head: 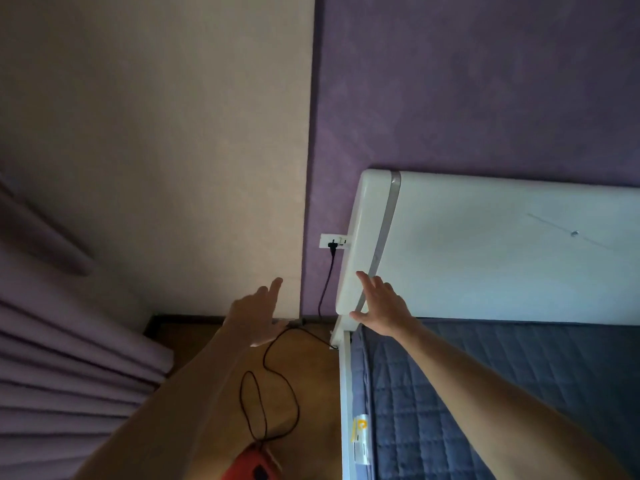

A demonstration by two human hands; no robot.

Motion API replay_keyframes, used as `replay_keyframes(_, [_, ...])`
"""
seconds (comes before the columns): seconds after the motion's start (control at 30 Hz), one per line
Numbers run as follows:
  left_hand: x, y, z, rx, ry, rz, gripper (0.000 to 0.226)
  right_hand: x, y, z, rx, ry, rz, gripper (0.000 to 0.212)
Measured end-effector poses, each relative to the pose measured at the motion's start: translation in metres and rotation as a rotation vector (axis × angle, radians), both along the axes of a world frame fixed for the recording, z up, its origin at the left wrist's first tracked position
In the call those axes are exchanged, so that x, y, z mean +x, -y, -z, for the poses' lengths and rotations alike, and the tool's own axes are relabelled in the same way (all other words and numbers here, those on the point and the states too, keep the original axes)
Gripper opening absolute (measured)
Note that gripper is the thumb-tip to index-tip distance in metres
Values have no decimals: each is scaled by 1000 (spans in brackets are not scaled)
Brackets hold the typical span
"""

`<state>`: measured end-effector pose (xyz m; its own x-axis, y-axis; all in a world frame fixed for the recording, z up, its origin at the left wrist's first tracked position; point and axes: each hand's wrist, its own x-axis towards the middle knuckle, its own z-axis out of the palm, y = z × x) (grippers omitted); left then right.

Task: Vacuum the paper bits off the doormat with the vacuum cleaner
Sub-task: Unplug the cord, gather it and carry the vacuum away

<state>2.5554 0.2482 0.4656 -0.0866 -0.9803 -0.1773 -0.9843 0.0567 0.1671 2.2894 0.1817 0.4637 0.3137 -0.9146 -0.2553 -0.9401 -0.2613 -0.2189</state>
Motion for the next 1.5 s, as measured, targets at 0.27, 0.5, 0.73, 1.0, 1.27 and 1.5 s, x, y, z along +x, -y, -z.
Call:
replay_keyframes(0.27, [-15,26,15,8,32,21,87,-15,26,20,35,-1,27,90])
replay_keyframes(0.5, [-6,26,16,23,64,15,81,-6,27,21,51,6,5,89])
replay_keyframes(0.73, [2,25,3,-20,116,51,75,4,22,2,13,17,22,90])
replay_keyframes(1.0, [6,0,-9,-84,242,179,69,11,-11,-18,-38,-13,30,90])
replay_keyframes(1.27, [17,-18,-15,-62,233,134,72,29,-42,-21,-70,23,16,90])
replay_keyframes(1.5, [16,4,13,0,211,110,71,42,-14,5,-55,25,-38,89])
